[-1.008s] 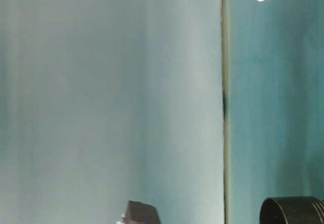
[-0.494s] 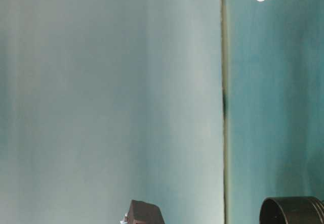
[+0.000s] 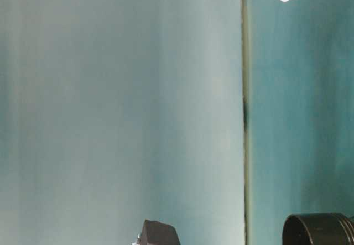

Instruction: Put the paper cup into the moved red handle cup holder.

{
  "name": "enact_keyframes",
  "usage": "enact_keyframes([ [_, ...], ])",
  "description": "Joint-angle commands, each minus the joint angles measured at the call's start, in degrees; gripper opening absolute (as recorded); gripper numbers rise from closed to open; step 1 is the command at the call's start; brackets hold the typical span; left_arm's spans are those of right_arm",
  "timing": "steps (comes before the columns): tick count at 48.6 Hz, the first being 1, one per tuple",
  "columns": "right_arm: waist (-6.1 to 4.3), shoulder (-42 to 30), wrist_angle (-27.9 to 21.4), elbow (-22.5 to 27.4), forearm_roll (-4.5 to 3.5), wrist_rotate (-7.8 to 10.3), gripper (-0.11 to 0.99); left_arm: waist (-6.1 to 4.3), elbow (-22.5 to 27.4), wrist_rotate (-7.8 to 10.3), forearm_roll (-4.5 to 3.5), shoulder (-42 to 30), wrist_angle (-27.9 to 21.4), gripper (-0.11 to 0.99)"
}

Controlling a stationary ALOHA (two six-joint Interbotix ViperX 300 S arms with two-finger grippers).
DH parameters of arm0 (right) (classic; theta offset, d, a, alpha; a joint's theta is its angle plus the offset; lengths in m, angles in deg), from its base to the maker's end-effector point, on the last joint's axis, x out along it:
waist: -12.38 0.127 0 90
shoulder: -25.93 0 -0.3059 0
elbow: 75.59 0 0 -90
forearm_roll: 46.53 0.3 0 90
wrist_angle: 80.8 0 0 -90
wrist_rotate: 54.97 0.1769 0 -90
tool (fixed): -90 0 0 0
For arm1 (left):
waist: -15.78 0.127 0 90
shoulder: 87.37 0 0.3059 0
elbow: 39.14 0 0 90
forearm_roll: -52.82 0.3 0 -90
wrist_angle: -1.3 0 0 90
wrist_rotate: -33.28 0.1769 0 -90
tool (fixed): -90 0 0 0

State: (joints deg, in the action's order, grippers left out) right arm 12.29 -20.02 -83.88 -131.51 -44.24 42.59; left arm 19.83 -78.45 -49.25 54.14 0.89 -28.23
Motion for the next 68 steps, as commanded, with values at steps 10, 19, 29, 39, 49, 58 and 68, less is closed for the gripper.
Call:
enact_keyframes([
  [10, -0.09, -0.3, 0.3, 1.0, 0.18, 0.44, -0.1, 0.18, 0.5, 0.88, 0.18, 0.3, 0.2, 0.26],
  [19, -0.09, -0.3, 0.3, 0.9, 0.18, 0.44, -0.1, 0.18, 1.6, 0.88, 0.26, 1.1, -0.9, 0.26],
  [29, -0.09, -0.2, 0.3, 0.9, 0.18, 0.53, -0.1, 0.18, 6.9, 0.97, 0.26, 10.0, -11.1, 0.26],
  [39, -0.09, -0.2, 0.3, 0.9, 0.18, 0.44, -0.1, 0.18, 11.2, 0.7, 0.26, 16.1, -21.4, 0.26],
  [49, -0.09, -0.1, 0.3, 0.9, 0.18, 0.44, -0.1, 0.09, 14.5, 0.62, 0.26, 14.4, -21.2, 0.26],
  [58, -0.09, -0.1, 0.3, 0.9, 0.18, 0.44, -0.1, -0.09, 21.9, 0.7, 0.26, 5.9, -18.9, 0.26],
  [68, -0.09, -0.1, 0.3, 0.9, 0.18, 0.44, -0.1, -0.26, 30.5, 0.88, 0.26, -3.7, -18.6, 0.26],
])
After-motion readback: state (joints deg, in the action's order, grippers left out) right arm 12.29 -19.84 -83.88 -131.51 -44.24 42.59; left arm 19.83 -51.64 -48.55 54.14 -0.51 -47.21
